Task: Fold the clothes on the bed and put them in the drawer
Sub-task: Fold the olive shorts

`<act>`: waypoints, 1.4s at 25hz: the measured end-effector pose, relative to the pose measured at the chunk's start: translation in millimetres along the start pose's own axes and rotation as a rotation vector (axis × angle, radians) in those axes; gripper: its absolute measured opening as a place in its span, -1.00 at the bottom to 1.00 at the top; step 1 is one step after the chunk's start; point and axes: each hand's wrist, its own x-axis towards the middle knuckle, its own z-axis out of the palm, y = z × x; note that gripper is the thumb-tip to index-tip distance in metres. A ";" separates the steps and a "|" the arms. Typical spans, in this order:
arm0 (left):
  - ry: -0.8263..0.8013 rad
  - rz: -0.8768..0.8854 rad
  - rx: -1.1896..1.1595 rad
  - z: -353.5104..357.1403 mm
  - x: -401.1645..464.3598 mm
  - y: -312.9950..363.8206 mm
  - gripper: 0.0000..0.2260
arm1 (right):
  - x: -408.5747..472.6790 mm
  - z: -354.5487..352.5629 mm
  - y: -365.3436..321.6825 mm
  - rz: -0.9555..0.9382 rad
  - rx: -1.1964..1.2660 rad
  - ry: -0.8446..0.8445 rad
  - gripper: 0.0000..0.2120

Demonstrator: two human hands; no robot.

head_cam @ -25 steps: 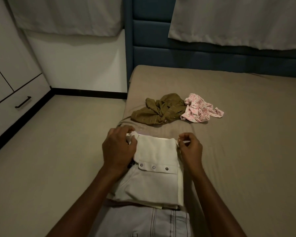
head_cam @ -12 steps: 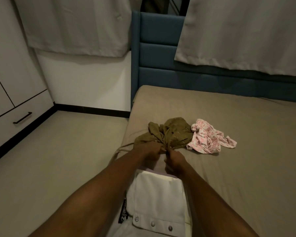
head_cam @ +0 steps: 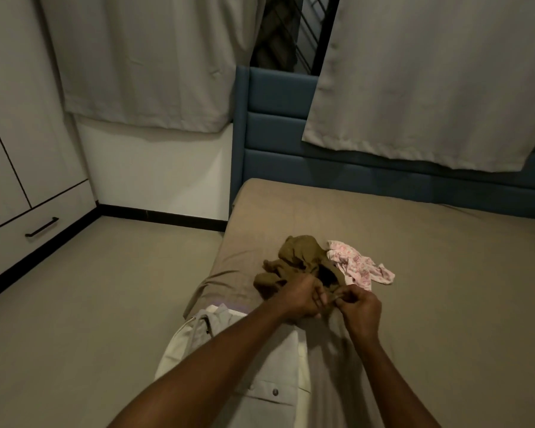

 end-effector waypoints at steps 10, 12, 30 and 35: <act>0.220 0.288 -0.237 111.3 -112.8 123.3 -0.63 | -67.7 -212.4 -128.7 -0.181 0.593 0.111 -0.75; 0.062 0.304 -0.399 134.3 -157.5 146.9 -0.67 | -99.5 -246.4 -142.2 -0.105 0.828 -0.009 -0.89; -0.272 -0.021 -0.596 359.1 -429.1 61.4 -0.76 | -580.1 -324.2 21.4 0.576 0.546 -0.547 -0.67; -0.188 0.277 -0.613 353.9 -464.4 60.5 -0.78 | -557.9 -320.8 -31.5 0.750 0.376 -0.052 -0.61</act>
